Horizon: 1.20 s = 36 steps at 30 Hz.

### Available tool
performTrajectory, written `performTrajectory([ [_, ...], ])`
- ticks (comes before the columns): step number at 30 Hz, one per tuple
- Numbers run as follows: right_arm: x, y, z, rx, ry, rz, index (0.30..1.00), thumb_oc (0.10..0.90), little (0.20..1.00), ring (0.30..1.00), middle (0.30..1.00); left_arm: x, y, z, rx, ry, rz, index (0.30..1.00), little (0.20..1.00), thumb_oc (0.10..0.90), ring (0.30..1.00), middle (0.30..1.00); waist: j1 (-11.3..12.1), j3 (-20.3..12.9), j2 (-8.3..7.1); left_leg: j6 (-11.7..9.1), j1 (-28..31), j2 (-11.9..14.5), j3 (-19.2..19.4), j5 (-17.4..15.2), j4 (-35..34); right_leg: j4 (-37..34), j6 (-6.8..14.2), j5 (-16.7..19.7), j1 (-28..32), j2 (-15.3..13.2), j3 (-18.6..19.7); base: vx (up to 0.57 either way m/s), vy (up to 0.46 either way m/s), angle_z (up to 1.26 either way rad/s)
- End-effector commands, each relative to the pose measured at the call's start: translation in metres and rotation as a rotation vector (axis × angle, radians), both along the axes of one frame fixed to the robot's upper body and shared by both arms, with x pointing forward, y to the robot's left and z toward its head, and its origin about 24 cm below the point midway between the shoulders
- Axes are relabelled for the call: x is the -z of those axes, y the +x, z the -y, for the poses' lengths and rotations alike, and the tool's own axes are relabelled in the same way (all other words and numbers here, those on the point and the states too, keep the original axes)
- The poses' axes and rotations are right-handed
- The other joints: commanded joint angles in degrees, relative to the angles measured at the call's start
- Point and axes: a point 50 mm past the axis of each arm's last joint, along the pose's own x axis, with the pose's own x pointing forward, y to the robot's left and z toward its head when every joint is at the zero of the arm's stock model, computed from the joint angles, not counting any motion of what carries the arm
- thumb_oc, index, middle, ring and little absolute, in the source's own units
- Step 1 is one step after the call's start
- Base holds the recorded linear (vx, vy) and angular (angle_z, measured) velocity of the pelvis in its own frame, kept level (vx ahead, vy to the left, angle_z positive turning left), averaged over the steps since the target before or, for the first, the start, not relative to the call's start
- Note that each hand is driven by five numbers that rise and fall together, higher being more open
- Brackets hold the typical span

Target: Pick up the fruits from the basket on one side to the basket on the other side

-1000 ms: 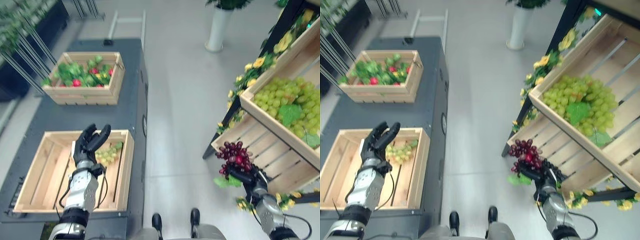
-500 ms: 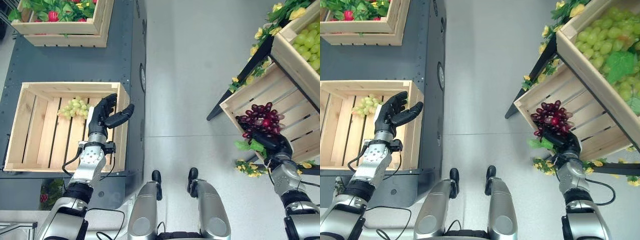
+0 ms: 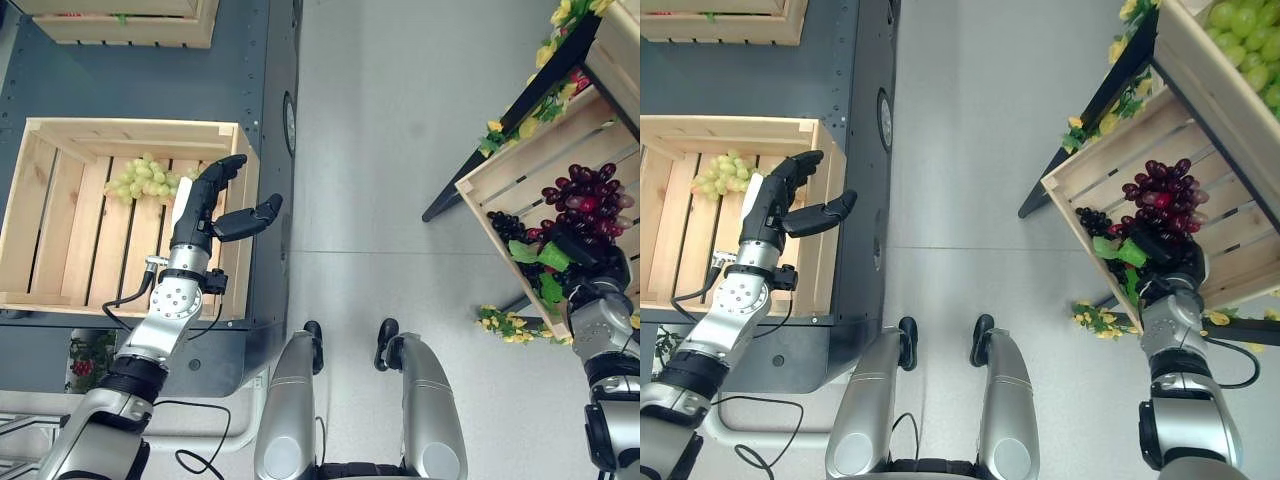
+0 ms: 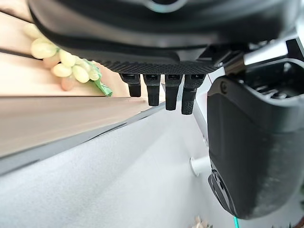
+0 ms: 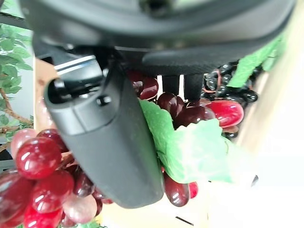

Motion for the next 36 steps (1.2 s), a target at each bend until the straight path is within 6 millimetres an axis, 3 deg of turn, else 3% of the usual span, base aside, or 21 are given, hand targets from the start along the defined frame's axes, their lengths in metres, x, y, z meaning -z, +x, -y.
performTrajectory([
  [1,-0.082,-0.01,0.045,0.122,-0.204,0.166,0.3,0.4,0.3,0.3,0.3,-0.057,-0.006,0.046,0.256,-0.002,0.284,0.9,0.9,0.8,0.9,0.9,-0.4,-0.9,1.14,1.8,1.6,-3.1,3.6,-2.3,-0.3,1.8,-2.3,-0.8,4.6,1.2,-2.3,0.0,0.0,0.0],
  [4,-0.086,-0.009,0.045,0.102,-0.233,0.152,0.3,0.4,0.3,0.3,0.3,-0.063,-0.01,0.05,0.289,0.009,0.308,0.9,0.9,0.8,0.9,0.9,-0.3,-0.9,1.28,2.0,0.8,-2.8,3.8,-2.4,-0.1,2.2,-2.1,-0.6,3.5,0.9,-2.4,0.0,0.0,0.0],
  [5,-0.087,-0.007,0.044,0.094,-0.241,0.145,0.38,0.453,0.38,0.38,0.38,-0.065,-0.011,0.051,0.299,0.017,0.318,0.9,0.9,0.8,0.9,0.9,-0.3,-0.9,1.29,2.0,0.6,-2.7,3.9,-2.3,-0.2,2.2,-2.0,-0.5,3.2,0.9,-2.4,0.0,0.0,0.0],
  [6,-0.087,-0.007,0.044,0.094,-0.242,0.143,0.5,0.533,0.5,0.5,0.5,-0.066,-0.011,0.051,0.3,0.018,0.32,0.9,0.9,0.8,0.9,0.9,-0.3,-0.9,1.29,2.0,0.6,-2.7,3.9,-2.3,-0.2,2.2,-2.0,-0.5,3.1,0.8,-2.4,0.0,0.0,0.0],
  [7,-0.085,-0.009,0.045,0.122,-0.25,0.121,0.9,0.8,0.9,0.9,0.9,-0.068,-0.012,0.052,0.31,0.021,0.329,0.9,0.9,0.8,0.9,0.9,-0.3,-0.9,1.26,2.0,0.5,-2.5,3.9,-2.3,-0.4,2.4,-1.8,-0.5,2.8,0.8,-2.4,0.0,0.0,0.0],
  [12,-0.076,-0.014,0.051,0.244,-0.287,-0.006,0.9,0.8,0.9,0.9,0.9,-0.071,-0.011,0.058,0.347,0.04,0.315,0.9,0.9,0.8,0.9,0.9,-0.3,-0.9,1.16,2.5,0.6,-2.2,4.0,-2.5,-0.9,1.8,-1.4,-0.1,2.7,0.8,-2.5,0.0,0.0,0.0],
  [23,-0.08,-0.01,0.053,0.296,-0.343,-0.125,0.9,0.8,0.9,0.9,0.9,-0.069,-0.011,0.063,0.377,0.06,0.297,0.9,0.9,0.8,0.9,0.9,0.0,-0.9,1.57,2.7,2.7,-2.1,4.3,-2.3,-2.8,-0.1,-1.3,0.3,4.4,0.7,-2.6,0.0,0.0,0.0],
  [30,-0.083,-0.001,0.04,0.243,-0.453,-0.128,0.9,0.8,0.9,0.9,0.9,-0.066,-0.011,0.053,0.22,0.051,0.365,0.9,0.9,0.8,0.9,0.9,-0.2,-0.9,1.44,2.5,4.3,-2.0,4.7,-1.7,-4.4,-1.4,-1.4,0.6,5.6,0.7,-2.5,0.0,0.011,-0.01],
  [33,-0.082,0.007,0.025,0.162,-0.488,-0.097,0.9,0.8,0.9,0.9,0.9,-0.07,-0.011,0.047,0.11,0.07,0.443,0.9,0.9,0.8,0.9,0.9,-0.4,-0.9,1.36,2.3,5.1,-2.0,5.0,-1.3,-5.2,-1.8,-1.5,0.6,6.0,0.6,-2.4,0.02,0.048,-0.08],
  [36,-0.071,0.014,0.003,0.051,-0.518,-0.056,0.9,0.8,0.9,0.9,0.9,-0.081,-0.013,0.028,-0.08,0.127,0.566,0.9,0.9,0.8,0.9,0.9,-0.7,-0.9,1.2,2.1,6.0,-2.1,5.2,-0.8,-6.3,-2.5,-1.4,0.7,6.8,0.2,-2.6,0.02,0.062,-0.07],
])
